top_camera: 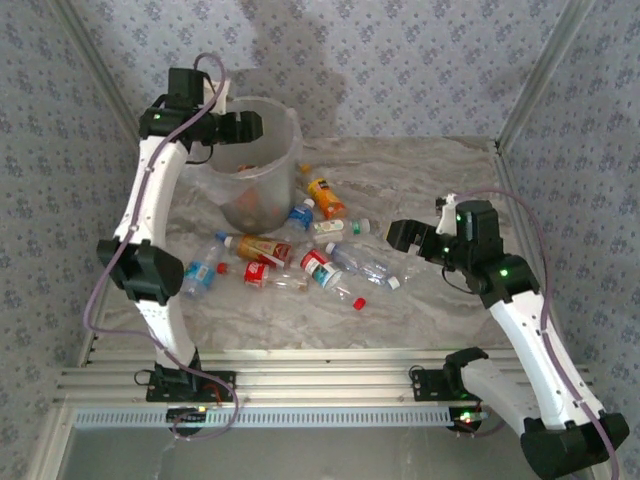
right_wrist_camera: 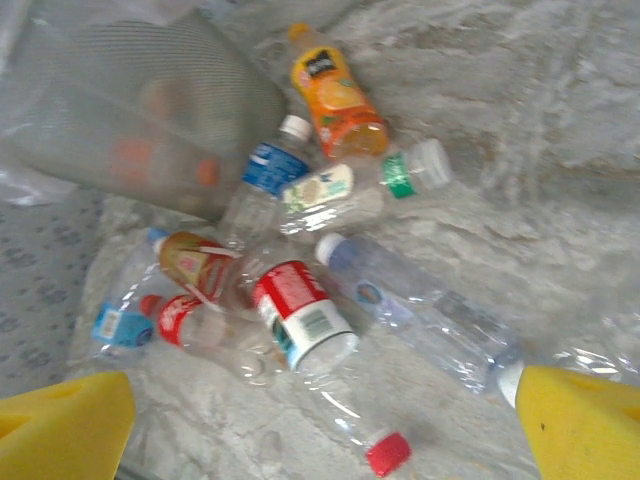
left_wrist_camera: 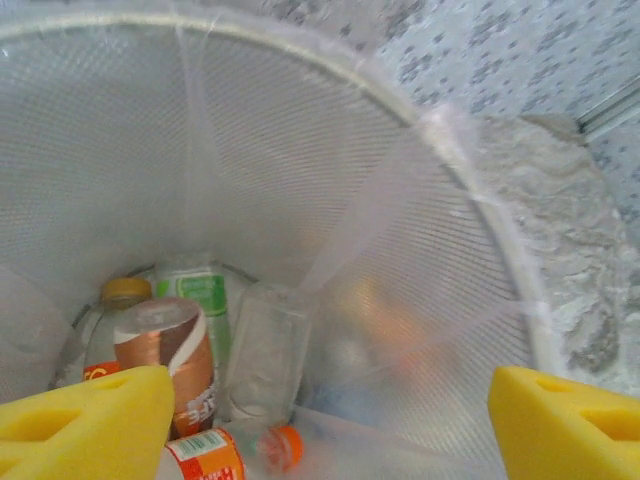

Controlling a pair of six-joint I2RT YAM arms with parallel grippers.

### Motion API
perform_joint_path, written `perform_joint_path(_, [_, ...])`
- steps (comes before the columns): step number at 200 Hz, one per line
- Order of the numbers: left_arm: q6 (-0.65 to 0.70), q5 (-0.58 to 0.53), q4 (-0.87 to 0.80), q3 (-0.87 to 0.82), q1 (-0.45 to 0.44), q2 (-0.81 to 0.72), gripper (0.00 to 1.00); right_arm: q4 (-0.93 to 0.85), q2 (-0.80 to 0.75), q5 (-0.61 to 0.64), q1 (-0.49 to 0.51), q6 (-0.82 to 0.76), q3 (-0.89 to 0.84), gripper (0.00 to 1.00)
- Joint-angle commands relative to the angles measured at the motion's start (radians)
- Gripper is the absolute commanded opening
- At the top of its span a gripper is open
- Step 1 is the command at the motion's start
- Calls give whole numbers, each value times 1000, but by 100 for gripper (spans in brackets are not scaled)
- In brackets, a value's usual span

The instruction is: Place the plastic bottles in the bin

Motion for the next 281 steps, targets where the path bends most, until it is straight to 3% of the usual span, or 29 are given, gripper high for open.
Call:
perform_joint_path(1, [-18,51,67,-71,-4,-131,89,-87,17,125,-11,26,-19,100])
perform_joint_path(19, [-16,64,134,-181,-15,-228,99,-92,33,182,-24,58,-44,100])
perform_joint_path(64, [-33,131,279,-510,-80,-468,100,-50,71,199,-139,171,-137,100])
perform_joint_path(119, [-130,59,347,-791,-287,-641,100,53,158,160,-273,215,-226,95])
perform_joint_path(147, [-154,-72,342,-857,-427,-694,100,167,241,147,-303,238,-257,94])
perform_joint_path(164, [-182,-94,373,-899,-480,-721,100,218,295,152,-306,258,-263,94])
perform_joint_path(221, [-258,-29,543,-1037,-531,-768,100,335,444,165,-307,288,-262,92])
perform_joint_path(281, [-186,-32,536,-1026,-579,-718,100,443,552,181,-305,321,-276,84])
